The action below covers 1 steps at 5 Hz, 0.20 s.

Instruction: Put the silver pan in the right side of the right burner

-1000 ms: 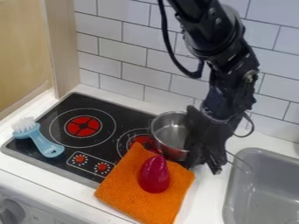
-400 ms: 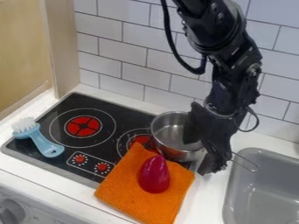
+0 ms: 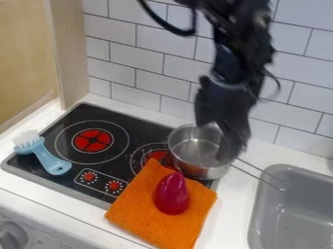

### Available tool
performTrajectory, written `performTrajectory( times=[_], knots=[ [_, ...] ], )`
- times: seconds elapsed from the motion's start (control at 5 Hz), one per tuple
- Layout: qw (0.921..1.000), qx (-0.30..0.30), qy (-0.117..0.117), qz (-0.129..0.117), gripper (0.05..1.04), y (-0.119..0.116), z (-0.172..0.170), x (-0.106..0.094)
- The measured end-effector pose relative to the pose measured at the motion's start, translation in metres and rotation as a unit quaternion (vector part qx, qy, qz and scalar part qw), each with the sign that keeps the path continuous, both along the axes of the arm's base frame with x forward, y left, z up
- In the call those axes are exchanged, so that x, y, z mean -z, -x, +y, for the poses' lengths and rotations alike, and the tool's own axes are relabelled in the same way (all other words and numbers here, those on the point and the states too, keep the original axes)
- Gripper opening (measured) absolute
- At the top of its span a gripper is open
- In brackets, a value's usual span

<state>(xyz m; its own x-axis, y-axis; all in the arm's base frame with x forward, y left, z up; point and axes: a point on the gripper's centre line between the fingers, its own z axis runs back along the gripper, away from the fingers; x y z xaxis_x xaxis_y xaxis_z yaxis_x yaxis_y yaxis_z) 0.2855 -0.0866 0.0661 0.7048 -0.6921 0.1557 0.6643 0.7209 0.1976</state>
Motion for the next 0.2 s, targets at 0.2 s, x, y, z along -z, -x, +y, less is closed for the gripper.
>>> performTrajectory(
  times=[0.2],
  knots=[
    [1.0000,0.000,0.001,-0.005,0.999,-0.0016,0.0018,-0.0027]
  ],
)
